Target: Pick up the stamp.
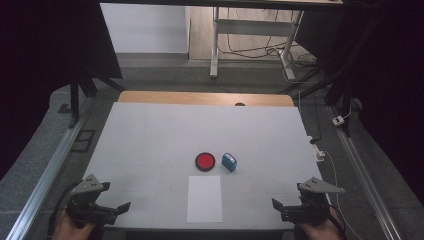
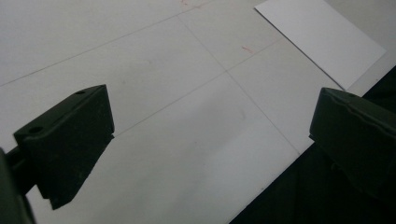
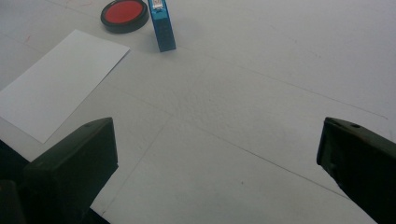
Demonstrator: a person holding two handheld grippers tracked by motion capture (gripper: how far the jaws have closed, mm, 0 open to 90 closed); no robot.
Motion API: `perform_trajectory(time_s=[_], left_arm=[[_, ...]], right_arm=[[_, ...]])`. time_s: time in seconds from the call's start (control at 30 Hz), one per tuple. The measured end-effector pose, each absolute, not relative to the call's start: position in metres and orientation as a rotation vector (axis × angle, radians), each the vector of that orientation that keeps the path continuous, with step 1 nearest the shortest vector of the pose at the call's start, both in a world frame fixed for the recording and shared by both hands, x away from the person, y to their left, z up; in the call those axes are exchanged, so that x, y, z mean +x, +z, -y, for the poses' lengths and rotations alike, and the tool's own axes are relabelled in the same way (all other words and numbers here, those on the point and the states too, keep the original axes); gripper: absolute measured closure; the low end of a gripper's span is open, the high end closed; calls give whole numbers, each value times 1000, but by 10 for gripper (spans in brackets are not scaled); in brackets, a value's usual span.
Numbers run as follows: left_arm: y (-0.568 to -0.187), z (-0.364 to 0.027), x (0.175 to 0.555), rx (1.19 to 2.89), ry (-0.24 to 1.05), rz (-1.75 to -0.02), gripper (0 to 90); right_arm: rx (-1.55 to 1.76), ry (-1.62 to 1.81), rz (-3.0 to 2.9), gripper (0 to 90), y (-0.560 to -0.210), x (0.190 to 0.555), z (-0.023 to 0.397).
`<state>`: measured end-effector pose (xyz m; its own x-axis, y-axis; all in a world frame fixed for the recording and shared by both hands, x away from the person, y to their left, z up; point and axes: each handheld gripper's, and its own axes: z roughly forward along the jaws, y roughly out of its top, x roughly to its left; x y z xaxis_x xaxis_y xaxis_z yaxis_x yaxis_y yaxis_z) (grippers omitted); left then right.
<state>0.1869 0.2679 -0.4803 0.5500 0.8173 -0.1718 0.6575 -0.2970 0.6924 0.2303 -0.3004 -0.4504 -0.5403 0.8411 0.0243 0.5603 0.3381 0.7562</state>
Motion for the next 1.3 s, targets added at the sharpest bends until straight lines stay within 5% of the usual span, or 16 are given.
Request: perform_trajectory(time_s=[1.3], left_arm=[[-482,-268,186,2048,278,-1193,9]], right_arm=[[1150,1011,-2281,0,-445,232,285]])
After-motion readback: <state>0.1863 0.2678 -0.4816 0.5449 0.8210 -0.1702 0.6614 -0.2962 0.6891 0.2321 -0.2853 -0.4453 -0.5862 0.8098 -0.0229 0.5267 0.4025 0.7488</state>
